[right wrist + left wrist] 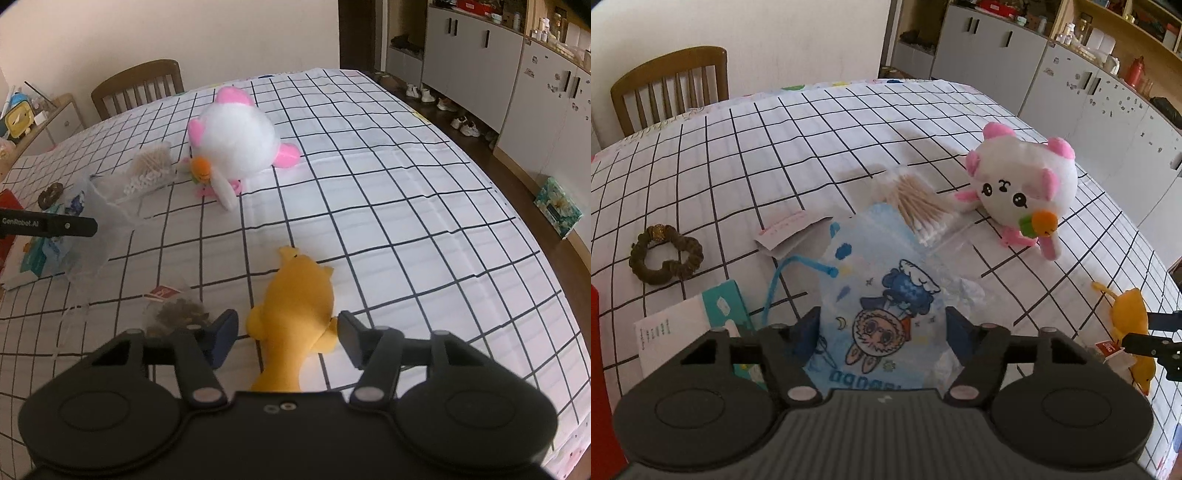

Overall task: Organize soft objects
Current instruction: 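Grasp the blue printed bag with the left gripper while the right gripper grasps the yellow duck, then lift and carry the blue bag and yellow duck over the tin box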

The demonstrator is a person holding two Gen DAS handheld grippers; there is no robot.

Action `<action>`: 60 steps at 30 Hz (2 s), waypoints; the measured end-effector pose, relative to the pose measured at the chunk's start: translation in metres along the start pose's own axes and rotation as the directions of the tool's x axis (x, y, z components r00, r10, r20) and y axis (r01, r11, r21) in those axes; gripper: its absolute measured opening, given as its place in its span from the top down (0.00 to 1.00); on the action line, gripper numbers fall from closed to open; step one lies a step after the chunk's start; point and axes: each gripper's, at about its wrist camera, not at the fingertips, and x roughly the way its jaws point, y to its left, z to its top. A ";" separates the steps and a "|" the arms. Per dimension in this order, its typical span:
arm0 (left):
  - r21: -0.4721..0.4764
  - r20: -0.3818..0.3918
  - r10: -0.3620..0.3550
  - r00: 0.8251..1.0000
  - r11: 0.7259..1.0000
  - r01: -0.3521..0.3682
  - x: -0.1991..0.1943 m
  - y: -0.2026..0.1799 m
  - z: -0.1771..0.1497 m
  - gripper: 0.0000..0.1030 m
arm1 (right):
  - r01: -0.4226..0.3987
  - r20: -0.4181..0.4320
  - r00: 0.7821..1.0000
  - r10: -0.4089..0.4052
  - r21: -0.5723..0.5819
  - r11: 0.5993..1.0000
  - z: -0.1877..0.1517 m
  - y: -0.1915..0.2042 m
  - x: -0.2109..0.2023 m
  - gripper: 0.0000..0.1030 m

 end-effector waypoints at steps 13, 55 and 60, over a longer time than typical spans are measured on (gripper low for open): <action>-0.048 0.027 -0.010 1.000 0.999 0.012 -0.016 0.008 0.000 0.70 | 0.013 0.019 1.000 -0.013 0.018 1.000 0.000 -0.001 -0.005 0.74; -0.067 0.164 -0.033 0.986 0.997 0.044 -0.169 0.045 -0.018 0.89 | -0.223 0.182 0.950 0.253 -0.169 0.960 0.041 0.135 -0.108 0.80; -0.104 0.162 -0.001 0.987 0.994 0.018 -0.186 0.069 -0.027 0.89 | -0.256 0.180 0.936 0.302 -0.237 0.937 0.049 0.175 -0.108 0.80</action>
